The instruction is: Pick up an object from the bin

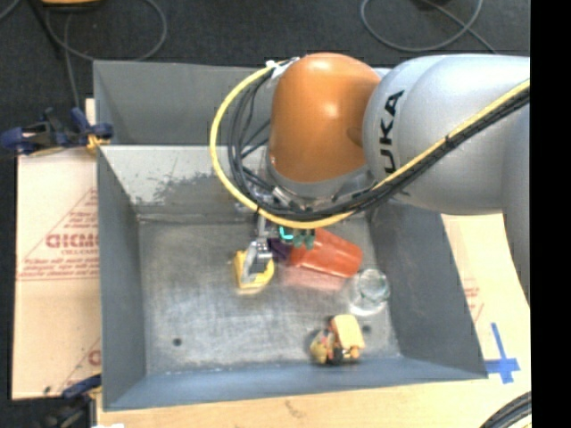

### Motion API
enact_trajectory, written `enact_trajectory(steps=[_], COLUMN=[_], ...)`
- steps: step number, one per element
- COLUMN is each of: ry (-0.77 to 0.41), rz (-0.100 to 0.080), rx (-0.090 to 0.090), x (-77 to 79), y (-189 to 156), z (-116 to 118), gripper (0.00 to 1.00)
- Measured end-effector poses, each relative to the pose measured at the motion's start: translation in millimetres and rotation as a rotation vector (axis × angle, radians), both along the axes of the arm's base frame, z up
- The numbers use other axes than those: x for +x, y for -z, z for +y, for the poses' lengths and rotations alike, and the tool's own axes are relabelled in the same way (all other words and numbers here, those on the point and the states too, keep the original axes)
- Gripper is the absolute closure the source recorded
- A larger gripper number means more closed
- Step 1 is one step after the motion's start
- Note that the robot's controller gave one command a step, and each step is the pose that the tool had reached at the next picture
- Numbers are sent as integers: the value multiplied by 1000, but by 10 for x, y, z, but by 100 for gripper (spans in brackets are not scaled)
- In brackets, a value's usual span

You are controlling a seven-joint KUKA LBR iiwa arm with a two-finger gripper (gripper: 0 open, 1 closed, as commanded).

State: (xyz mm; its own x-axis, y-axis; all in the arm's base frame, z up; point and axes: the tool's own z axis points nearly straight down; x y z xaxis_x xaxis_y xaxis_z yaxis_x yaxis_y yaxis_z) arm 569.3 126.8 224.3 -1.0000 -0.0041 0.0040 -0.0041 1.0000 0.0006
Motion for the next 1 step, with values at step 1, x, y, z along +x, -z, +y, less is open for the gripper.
enact_trajectory(steps=[1], ry=[3], rz=[-7], rx=[1], x=[14], y=[-43], z=[-7], gripper=[0])
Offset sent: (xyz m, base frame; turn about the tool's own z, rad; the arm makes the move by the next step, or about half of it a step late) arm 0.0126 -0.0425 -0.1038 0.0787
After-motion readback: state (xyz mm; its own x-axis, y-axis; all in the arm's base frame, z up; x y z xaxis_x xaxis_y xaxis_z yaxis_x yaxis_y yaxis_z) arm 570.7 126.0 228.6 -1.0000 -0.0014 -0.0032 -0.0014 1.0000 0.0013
